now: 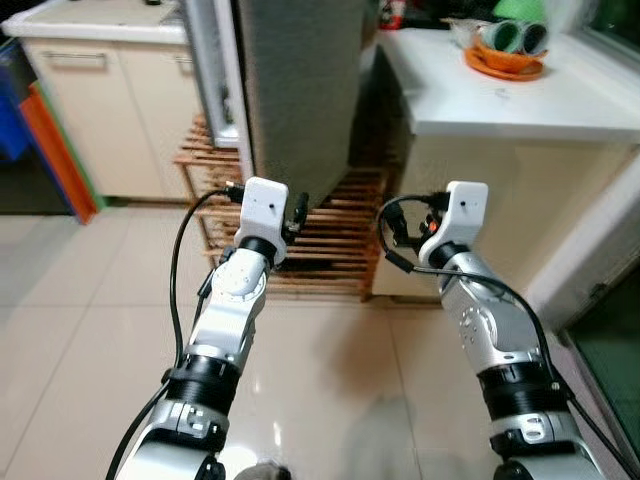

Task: Restocking fridge

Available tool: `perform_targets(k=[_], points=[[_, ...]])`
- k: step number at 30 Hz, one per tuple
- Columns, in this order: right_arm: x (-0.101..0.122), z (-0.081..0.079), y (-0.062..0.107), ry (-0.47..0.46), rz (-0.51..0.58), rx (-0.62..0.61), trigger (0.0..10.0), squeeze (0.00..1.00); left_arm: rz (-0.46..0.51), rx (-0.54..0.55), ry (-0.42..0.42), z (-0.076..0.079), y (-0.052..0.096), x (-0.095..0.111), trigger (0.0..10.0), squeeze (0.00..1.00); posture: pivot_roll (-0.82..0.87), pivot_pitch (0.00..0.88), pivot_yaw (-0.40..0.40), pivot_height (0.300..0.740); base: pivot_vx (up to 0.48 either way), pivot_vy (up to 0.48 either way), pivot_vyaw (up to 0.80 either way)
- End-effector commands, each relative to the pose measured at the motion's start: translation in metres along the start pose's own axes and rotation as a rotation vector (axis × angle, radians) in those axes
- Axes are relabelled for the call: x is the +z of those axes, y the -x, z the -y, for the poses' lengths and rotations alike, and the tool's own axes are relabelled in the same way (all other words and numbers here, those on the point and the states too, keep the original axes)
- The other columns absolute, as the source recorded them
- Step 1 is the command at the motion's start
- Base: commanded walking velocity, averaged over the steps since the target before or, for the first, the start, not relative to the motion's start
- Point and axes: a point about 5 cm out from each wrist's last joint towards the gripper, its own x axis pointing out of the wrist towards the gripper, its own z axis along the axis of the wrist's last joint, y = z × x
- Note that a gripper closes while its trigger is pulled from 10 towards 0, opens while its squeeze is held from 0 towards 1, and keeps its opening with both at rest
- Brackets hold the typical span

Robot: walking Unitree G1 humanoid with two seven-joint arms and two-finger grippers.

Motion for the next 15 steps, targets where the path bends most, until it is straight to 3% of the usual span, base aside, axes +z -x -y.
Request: perform_targets(k=[1,4,15], points=[[0.0003,0.0022,0.0005,0.005,-0.002,-0.007,10.0,0.00,-0.004,0.019,-0.007,-0.0018,-0.0009,0.0012,10.0,0.00,-0.02,0.000,-0.008,0.740,0.000,0.000,0.00],[-0.0005,0.0028,0.0003,0.004,-0.001,-0.011,10.0,0.00,0.004,0.003,-0.011,-0.0002,-0.0002,0.0024,10.0,0.00,-0.02,0.000,-0.007,0.740,0.000,0.000,0.00],[-0.0046,-0.0004,0.0018,0.003,-0.008,0.001,10.0,0.00,0.039,0.011,-0.027,-0.0010,0.0016,0.0072,10.0,0.00,-0.02,0.000,-0.005,0.740,0.423,0.032,0.00]])
